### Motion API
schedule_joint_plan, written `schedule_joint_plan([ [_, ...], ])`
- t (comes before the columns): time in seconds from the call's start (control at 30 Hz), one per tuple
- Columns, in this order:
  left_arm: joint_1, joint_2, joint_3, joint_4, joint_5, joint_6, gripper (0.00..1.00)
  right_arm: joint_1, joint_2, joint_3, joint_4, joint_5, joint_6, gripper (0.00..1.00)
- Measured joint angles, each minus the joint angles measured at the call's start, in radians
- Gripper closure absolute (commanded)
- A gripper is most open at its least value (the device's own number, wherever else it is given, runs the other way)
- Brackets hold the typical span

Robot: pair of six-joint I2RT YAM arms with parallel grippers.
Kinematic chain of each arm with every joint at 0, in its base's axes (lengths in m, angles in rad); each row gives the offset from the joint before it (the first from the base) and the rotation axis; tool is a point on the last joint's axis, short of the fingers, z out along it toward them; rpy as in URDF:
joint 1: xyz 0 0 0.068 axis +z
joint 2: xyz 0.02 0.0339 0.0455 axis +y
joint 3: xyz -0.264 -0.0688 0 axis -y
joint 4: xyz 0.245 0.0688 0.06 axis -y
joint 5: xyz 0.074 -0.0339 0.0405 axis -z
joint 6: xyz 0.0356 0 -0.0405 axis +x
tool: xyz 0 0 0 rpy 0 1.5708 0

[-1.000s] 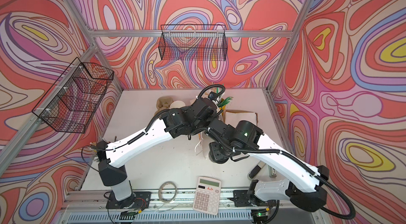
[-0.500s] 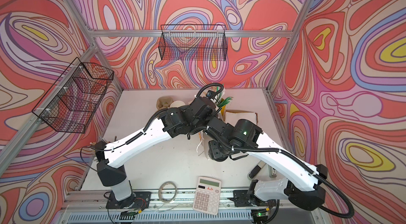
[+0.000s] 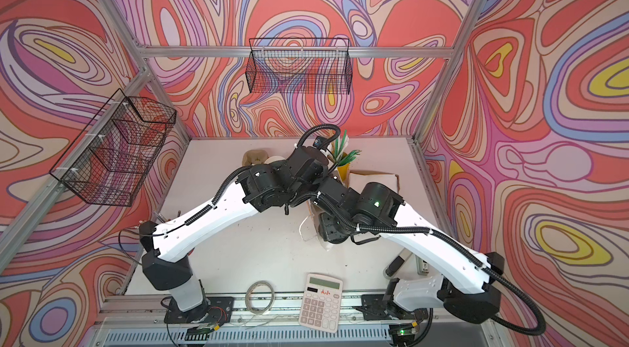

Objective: Pack a coffee takeout order
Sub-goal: Pick up the coffee cup from the center of the table, then place the coffee cup in the takeout bag, then stand up the takeout bag at the center of the table.

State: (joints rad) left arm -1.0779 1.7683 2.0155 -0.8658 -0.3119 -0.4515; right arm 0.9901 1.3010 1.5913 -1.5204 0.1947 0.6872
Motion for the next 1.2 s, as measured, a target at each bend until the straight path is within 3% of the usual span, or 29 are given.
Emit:
schedule_joint_plan([
  [0.4,0.000,0.014,0.132,-0.174,0.051,0.006,1.00,0.006,0.011,0.027,0.004,0.044,-0.063,0.35],
  [0.63,0.002,0.014,0.137,-0.236,0.072,0.006,1.00,0.006,0.008,0.010,-0.003,-0.006,-0.122,0.35],
  [0.97,0.024,-0.011,0.108,-0.257,0.190,-0.019,1.00,0.006,-0.006,-0.027,0.003,-0.033,-0.191,0.35],
  [1.2,0.013,-0.015,0.193,-0.325,0.217,-0.036,1.00,0.006,-0.031,-0.031,0.014,-0.069,-0.241,0.34],
])
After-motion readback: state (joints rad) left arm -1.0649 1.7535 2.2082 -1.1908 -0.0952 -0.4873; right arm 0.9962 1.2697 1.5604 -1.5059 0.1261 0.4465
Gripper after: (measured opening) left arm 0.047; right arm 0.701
